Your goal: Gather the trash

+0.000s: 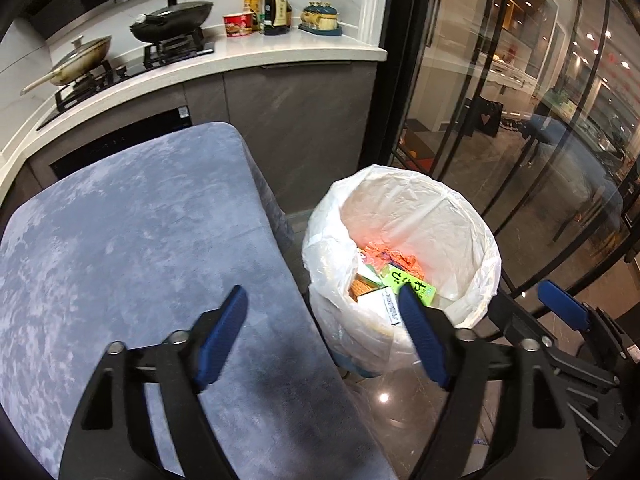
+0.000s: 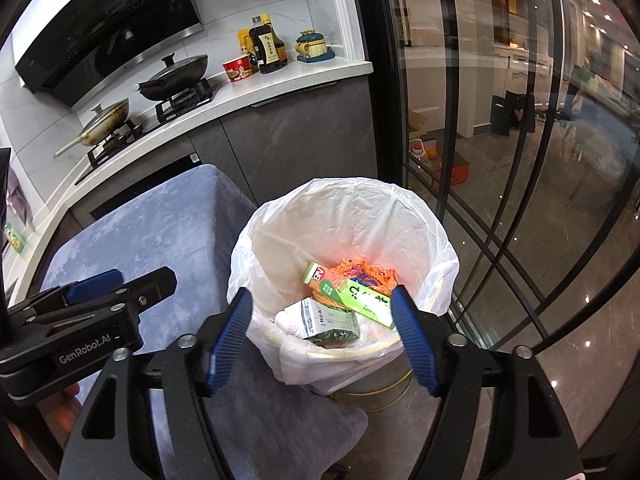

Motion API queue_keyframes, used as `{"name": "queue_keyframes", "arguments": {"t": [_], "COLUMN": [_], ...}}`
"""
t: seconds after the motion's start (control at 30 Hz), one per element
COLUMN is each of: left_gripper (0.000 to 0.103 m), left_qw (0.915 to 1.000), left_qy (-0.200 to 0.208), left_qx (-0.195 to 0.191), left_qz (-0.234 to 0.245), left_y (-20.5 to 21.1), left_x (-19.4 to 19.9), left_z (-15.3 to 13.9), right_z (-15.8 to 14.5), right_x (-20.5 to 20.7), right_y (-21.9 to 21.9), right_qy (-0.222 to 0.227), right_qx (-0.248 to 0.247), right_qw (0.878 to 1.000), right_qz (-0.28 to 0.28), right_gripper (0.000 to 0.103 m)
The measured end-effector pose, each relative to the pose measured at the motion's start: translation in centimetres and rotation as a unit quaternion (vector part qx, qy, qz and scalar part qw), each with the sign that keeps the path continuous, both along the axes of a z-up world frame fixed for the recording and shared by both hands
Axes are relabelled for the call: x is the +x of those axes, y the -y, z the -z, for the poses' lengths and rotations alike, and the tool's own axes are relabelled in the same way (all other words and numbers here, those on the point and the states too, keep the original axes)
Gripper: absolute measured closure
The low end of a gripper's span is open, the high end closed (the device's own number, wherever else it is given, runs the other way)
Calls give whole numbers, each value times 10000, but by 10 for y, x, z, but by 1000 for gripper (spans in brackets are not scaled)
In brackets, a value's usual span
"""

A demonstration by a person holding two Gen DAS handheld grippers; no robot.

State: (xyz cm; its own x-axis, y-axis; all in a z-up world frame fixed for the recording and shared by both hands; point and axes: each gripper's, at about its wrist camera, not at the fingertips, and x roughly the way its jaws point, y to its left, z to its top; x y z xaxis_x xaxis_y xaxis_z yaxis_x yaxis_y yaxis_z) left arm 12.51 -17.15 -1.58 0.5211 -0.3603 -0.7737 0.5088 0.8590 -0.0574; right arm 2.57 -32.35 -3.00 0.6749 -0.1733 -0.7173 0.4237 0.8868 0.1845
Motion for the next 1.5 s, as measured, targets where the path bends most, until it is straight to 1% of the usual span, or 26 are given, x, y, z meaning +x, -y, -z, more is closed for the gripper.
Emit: {"name": "queue_keyframes", "arguments": {"t": [0.13, 0.23, 0.3, 0.53, 0.6, 0.63, 1.0, 1.13, 1.5], "left_gripper": [23, 22, 15, 13, 12, 12, 11, 9, 9], "left_qw": [10000, 9999, 9999, 9995, 9994, 9993, 9989, 9988, 9981], "left_qy": [44, 42, 62, 65, 60, 64, 41, 43, 90], "left_qx": [19, 38, 59, 169, 191, 206, 279, 321, 441], "left_qz": [-54, -97, -131, -241, -278, -299, -384, -376, -423], "left_y": [-4, -7, -9, -17, -19, -20, -29, -29, -30], "left_x": [-2, -3, -6, -13, -15, -16, -31, -37, -45], "left_z": [-1, -1, 0, 5, 7, 7, 13, 15, 18], "right_z": [-2, -2, -1, 0, 0, 0, 1, 2, 8], "right_x": [-4, -7, -10, -18, -20, -22, -33, -35, -44], "right_y": [-3, -4, -4, -10, -12, -13, -19, -19, -21], "right_qy": [-23, -61, -92, -191, -216, -217, -319, -316, -390], "right_qx": [-79, -88, -69, -129, -134, -142, -218, -231, -317], "right_qw": [10000, 9999, 9999, 9997, 9997, 9997, 9992, 9992, 9987], "right_qz": [15, 36, 45, 40, 41, 49, 50, 49, 58], "right_gripper": [27, 26, 26, 26, 23, 18, 17, 8, 7]}}
